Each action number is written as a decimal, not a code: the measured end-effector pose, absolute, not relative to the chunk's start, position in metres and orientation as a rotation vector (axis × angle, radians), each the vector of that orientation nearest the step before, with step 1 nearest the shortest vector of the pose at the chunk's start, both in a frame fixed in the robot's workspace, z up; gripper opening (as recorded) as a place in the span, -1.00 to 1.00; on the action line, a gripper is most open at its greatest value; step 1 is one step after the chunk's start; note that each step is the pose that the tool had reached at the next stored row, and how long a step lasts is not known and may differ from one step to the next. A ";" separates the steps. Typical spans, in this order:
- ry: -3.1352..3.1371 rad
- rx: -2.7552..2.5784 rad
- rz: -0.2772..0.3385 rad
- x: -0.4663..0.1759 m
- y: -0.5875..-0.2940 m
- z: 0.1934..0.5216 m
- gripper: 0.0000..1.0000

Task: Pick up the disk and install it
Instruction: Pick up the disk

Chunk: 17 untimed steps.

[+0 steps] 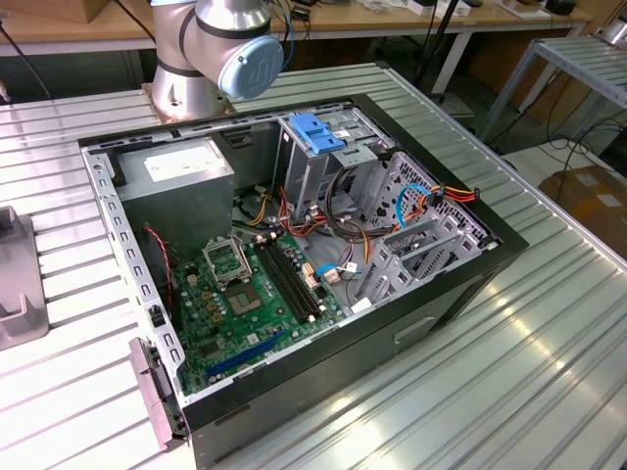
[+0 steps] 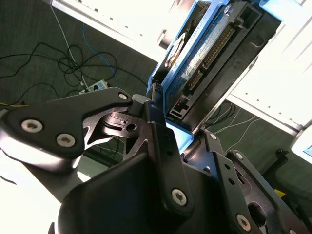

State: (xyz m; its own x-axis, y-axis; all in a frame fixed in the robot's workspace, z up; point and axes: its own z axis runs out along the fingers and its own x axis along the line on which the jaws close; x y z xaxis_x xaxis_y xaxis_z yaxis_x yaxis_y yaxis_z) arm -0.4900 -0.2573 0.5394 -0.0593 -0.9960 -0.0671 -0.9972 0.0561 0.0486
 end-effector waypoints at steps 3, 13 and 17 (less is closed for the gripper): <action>2.272 -2.144 0.127 -0.490 -0.257 0.541 -0.26; 2.272 -2.144 0.127 -0.490 -0.257 0.546 -0.26; 2.272 -2.144 0.127 -0.490 -0.257 0.549 -0.26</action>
